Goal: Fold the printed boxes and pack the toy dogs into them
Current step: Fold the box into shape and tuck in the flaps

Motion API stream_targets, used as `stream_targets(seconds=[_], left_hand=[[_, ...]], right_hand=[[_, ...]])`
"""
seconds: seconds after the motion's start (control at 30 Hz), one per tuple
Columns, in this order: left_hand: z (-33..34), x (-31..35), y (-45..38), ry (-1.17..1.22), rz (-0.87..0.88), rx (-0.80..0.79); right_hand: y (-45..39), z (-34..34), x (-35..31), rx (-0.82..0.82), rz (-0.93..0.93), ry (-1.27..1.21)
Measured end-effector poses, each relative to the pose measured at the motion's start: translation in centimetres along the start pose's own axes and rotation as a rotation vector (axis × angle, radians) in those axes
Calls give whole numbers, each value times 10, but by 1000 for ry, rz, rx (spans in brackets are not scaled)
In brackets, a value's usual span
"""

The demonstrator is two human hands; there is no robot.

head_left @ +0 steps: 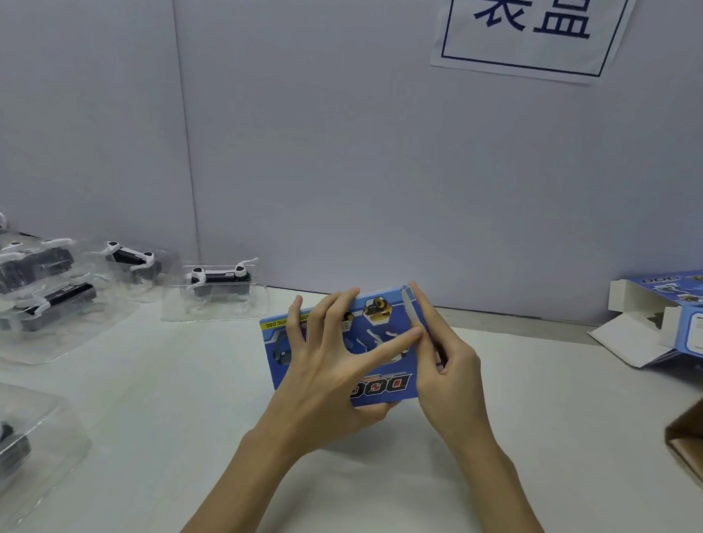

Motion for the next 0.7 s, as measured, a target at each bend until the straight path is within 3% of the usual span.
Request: stream_targets(seconds=[0.3, 0.7], left_hand=[[-9, -4, 0, 57, -65, 21], [-14, -4, -1, 83, -39, 24]], right_hand=[[0, 19, -1, -188, 24, -183], [8, 29, -3, -167, 0, -205]])
Point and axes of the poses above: each hand's wrist, its own y-axis away from the middle knuckle, its own z-axis out of the palm, x = y × z, the point moved 6 cm from there along -y, towards the middle knuckle, and after that the axes turned 4 degrees about y, right-handed, at the moved point
